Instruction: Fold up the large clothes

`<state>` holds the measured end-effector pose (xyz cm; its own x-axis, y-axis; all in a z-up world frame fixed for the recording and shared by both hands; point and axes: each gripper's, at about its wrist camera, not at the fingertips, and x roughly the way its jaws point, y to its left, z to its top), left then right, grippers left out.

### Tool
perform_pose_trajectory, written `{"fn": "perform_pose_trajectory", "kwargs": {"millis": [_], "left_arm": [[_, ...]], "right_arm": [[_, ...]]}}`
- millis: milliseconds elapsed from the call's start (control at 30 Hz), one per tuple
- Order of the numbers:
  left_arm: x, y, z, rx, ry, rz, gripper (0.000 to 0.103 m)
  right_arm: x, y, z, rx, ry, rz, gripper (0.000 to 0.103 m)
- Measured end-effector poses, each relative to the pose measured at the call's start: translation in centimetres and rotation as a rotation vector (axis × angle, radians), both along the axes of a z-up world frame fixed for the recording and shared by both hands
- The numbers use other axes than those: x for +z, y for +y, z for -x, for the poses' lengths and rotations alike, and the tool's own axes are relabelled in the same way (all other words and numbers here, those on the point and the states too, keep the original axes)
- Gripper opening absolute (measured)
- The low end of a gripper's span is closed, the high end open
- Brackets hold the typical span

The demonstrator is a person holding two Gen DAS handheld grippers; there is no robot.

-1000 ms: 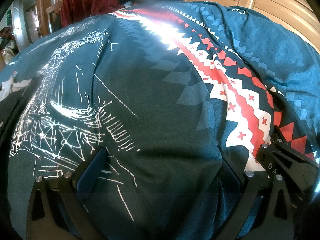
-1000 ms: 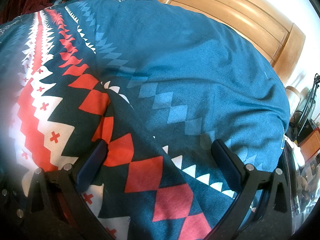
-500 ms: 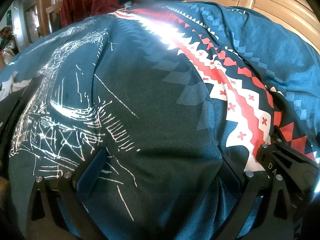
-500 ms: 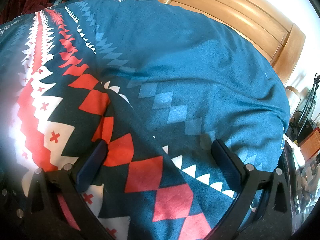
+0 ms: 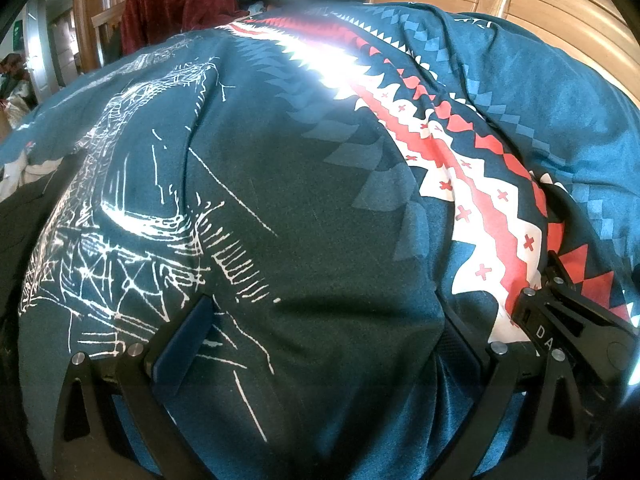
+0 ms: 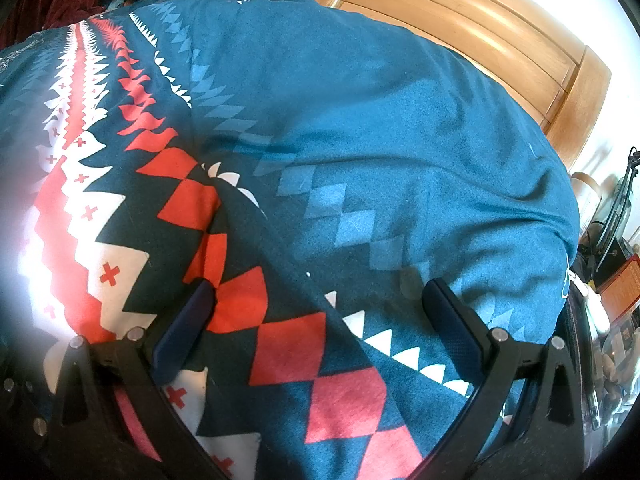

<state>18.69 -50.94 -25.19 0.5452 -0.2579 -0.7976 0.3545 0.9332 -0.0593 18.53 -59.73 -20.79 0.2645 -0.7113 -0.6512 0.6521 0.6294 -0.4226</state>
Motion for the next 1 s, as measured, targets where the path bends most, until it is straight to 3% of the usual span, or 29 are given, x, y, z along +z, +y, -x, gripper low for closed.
{"fn": "perform_pose_trajectory", "kwargs": {"millis": [1000], "left_arm": [[-0.04, 0.02, -0.2, 0.0, 0.003, 0.004, 0.103]], "right_arm": [[0.08, -0.43, -0.15, 0.0, -0.001, 0.001, 0.103]]}}
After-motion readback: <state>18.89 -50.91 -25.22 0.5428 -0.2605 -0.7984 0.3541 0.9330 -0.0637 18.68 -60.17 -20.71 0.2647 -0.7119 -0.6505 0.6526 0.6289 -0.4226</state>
